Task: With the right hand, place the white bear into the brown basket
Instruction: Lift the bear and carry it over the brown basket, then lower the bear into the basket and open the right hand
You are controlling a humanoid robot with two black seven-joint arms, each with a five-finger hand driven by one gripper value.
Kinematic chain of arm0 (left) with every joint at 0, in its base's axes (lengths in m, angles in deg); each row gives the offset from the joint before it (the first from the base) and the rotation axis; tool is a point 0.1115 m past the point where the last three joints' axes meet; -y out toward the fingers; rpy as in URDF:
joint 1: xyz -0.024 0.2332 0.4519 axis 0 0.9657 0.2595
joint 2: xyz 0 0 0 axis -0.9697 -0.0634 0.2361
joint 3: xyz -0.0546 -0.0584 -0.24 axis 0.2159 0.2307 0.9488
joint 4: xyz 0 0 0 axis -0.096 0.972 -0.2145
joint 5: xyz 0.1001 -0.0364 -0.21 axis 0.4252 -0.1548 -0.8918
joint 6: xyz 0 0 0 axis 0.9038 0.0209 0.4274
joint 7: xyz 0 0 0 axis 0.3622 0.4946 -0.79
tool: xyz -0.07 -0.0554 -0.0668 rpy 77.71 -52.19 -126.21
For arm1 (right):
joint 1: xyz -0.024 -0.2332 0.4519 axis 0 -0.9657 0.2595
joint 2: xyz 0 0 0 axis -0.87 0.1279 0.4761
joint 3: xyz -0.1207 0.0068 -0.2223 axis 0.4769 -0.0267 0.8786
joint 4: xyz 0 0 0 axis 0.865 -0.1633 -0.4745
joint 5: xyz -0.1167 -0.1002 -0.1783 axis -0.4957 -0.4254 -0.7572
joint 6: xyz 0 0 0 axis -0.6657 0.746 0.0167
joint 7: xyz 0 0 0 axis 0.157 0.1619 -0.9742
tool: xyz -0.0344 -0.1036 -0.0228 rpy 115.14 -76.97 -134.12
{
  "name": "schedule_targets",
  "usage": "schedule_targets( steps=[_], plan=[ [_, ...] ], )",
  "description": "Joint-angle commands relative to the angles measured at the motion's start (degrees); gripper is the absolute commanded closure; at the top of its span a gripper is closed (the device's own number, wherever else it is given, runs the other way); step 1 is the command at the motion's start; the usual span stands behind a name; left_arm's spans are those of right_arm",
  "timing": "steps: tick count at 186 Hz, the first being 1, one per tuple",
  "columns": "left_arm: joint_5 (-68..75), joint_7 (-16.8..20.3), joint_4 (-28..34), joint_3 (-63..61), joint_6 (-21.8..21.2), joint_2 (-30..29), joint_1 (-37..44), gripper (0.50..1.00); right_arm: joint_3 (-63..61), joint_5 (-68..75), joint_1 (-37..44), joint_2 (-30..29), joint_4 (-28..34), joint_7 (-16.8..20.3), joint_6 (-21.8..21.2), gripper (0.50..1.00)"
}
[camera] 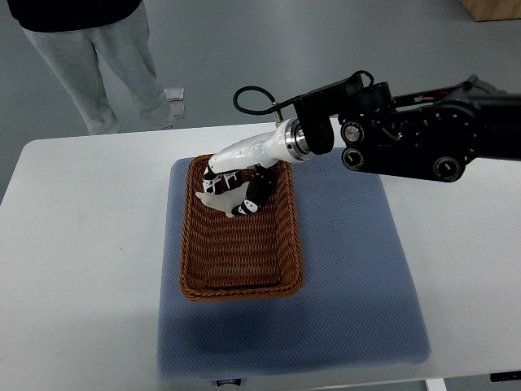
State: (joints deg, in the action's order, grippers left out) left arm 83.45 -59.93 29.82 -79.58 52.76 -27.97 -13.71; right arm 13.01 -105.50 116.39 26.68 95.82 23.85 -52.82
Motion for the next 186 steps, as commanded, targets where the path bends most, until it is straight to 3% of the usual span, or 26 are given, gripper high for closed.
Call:
schedule_targets(
  steps=[1,63,144,186],
  plan=[
    [0.0,-0.1,0.0,0.0,0.0,0.0,0.0,0.5,1.3,-0.1,-1.8,-2.8,-2.4,0.0,0.0,1.0],
    [0.0,0.0,0.0,0.0,0.0,0.0,0.0,0.5,1.8,-0.6,-6.3,-6.3,-7.3,0.1,-0.4,0.993],
    [0.0,0.0,0.0,0.0,0.0,0.0,0.0,0.5,2.0,-0.7,-8.2,-7.1,-8.3,0.2,-0.4,0.965],
    [0.0,0.0,0.0,0.0,0.0,0.0,0.0,0.5,1.9,-0.7,-8.8,-7.8,-9.3,0.2,-0.4,0.875]
  ],
)
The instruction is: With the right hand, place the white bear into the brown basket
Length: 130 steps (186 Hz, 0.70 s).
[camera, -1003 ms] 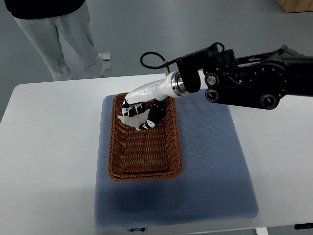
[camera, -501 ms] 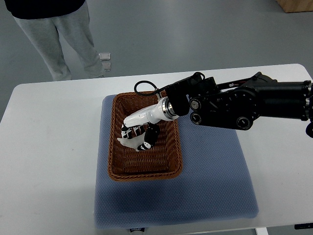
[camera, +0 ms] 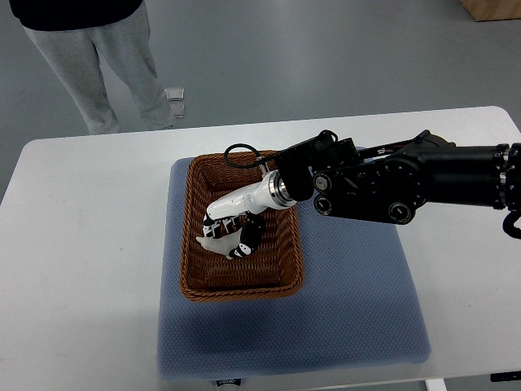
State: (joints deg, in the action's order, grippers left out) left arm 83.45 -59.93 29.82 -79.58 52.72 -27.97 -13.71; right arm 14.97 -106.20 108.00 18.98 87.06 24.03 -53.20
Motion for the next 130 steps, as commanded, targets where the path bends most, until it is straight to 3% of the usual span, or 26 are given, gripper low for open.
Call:
schedule_targets(
  steps=[1,25,68,108,130],
  plan=[
    [0.0,0.0,0.0,0.0,0.0,0.0,0.0,0.5,0.0,-0.1,-0.4,-0.1,-0.6,0.0,0.0,0.863],
    [0.0,0.0,0.0,0.0,0.0,0.0,0.0,0.5,0.0,0.0,-0.5,-0.1,-0.7,-0.1,0.1,0.744],
    [0.0,0.0,0.0,0.0,0.0,0.0,0.0,0.5,-0.1,0.0,-0.7,-0.1,-1.0,-0.1,0.1,0.709],
    [0.0,-0.1,0.0,0.0,0.0,0.0,0.0,0.5,-0.1,0.1,-0.9,-0.1,-1.0,-0.3,0.2,0.599],
    [0.0,-0.1,0.0,0.0,0.0,0.0,0.0,0.5,-0.3,0.6,-0.6,0.0,-0.9,-0.6,-0.1,0.587]
  ],
)
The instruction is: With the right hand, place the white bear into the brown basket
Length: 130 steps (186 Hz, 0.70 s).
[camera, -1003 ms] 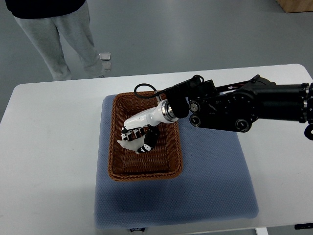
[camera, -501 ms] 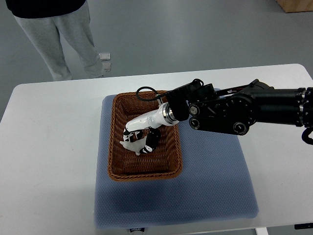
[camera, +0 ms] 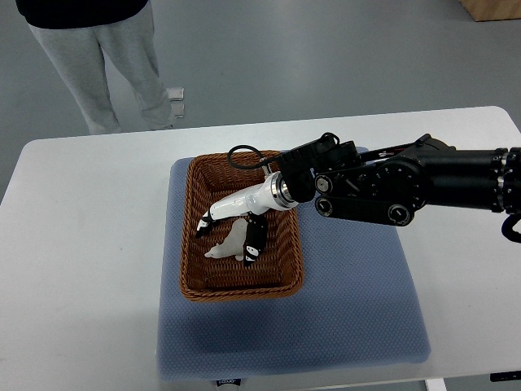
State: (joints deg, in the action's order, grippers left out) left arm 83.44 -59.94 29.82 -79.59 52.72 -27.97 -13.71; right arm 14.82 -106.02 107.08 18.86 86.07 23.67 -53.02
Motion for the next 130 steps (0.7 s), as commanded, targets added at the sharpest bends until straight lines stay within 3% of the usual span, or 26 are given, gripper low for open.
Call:
schedule_targets(
  steps=[1,77,130],
  plan=[
    [0.0,0.0,0.0,0.0,0.0,0.0,0.0,0.5,-0.2,0.5,0.4,0.2,0.1,-0.3,-0.3,0.585],
    [0.0,0.0,0.0,0.0,0.0,0.0,0.0,0.5,-1.0,0.8,1.9,1.6,0.1,-0.4,-1.5,0.579],
    [0.0,-0.1,0.0,0.0,0.0,0.0,0.0,0.5,-10.5,2.7,2.8,9.3,-0.1,-0.5,-2.3,0.576]
  ],
)
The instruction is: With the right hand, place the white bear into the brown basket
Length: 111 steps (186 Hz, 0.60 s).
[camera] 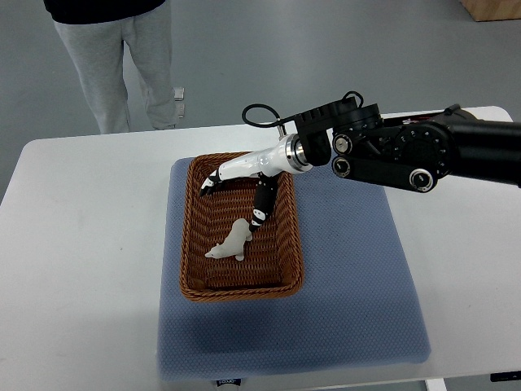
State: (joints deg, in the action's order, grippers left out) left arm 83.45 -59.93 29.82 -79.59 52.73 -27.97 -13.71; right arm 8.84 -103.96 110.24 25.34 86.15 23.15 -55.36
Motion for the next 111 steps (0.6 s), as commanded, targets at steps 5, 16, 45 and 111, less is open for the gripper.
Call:
schedule_targets(
  steps=[5,16,45,111],
  plan=[
    [0.0,-0.1,0.0,0.0,-0.1,0.0,0.0,0.5,-5.6,0.9,-0.6,3.3,-0.3,0.0,0.3,0.576],
    [0.0,0.0,0.0,0.0,0.0,0.0,0.0,0.5,-9.3,2.4,-1.9,4.7,-1.5,0.0,0.8,0.576],
    [0.0,0.0,0.0,0.0,0.0,0.0,0.0,0.5,-22.0,7.0,-8.8,4.1,-6.6,0.0,1.5,0.576],
    [0.0,0.0,0.0,0.0,0.0,0.0,0.0,0.5,-54.0,18.1,-23.4,-0.1,-11.7,-0.1,10.5,0.579]
  ],
)
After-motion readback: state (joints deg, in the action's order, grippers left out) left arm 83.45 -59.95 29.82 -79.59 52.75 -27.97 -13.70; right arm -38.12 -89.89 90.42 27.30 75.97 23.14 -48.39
